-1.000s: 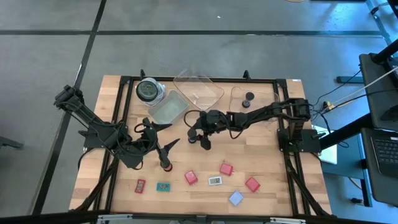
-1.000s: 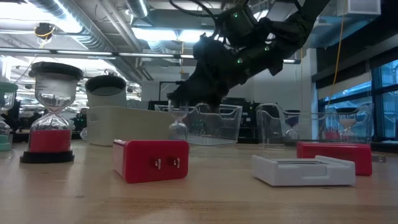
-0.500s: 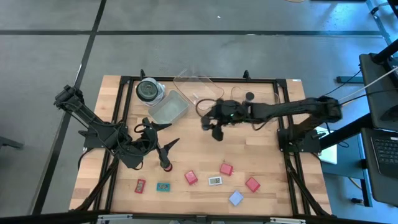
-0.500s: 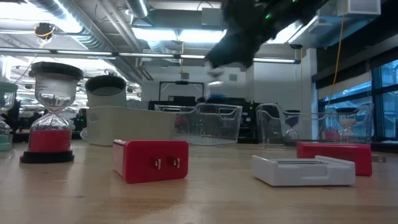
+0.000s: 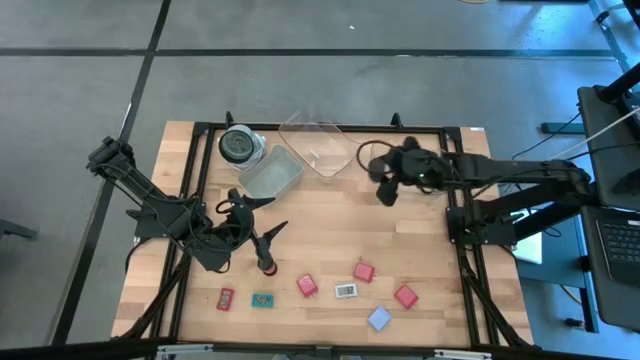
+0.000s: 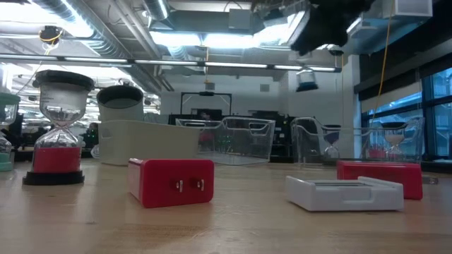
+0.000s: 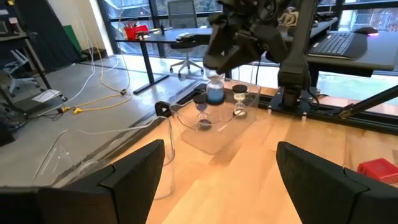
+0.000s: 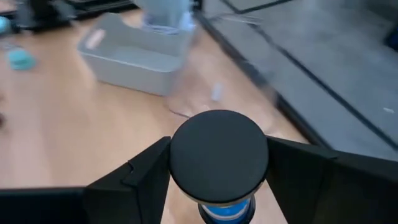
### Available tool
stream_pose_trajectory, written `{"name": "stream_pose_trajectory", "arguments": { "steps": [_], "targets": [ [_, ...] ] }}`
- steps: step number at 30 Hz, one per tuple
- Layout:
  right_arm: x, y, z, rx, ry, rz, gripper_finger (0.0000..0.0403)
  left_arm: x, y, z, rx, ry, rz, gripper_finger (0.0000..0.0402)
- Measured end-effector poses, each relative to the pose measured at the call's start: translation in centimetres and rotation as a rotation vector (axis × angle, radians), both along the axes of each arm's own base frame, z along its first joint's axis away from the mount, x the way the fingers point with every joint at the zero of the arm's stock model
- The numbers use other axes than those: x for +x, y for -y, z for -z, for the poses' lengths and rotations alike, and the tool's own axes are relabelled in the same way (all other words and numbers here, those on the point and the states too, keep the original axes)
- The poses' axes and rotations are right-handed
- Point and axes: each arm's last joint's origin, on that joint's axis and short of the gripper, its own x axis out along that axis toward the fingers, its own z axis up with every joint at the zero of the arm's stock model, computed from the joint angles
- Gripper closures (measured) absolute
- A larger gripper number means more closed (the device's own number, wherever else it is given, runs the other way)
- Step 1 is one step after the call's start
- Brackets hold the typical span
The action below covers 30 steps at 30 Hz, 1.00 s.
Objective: Pick & Place Office items
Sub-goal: Put the blue hourglass into the right transparent bin
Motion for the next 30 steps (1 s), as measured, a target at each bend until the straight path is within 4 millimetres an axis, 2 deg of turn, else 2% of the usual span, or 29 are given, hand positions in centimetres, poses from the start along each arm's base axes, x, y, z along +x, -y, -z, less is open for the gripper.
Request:
{"name": "stream_pose_trajectory", "arguments": {
  "steps": [5,11,22,30],
  "targets": [
    [-1.1,0.3,0.7,-0.021,-0.037,0.061,0.0176,0.3,-0.5,0.0,0.001,0.0,-0.026,0.0093],
    [-2.4,2.1,4.5,-0.017,-0.078,0.178,0.0177,0.6,-0.9,0.0,-0.008,-0.006,-0.024,0.0093],
    [-3.8,5.5,11.2,0.06,0.176,0.284,0.0176,0.6,-0.9,0.0,-0.033,0.01,-0.027,0.0093],
    [-4.9,6.0,14.0,0.124,0.274,0.357,0.0176,0.6,-0.9,0.0,-0.03,0.011,-0.032,0.0093]
  ]
}}
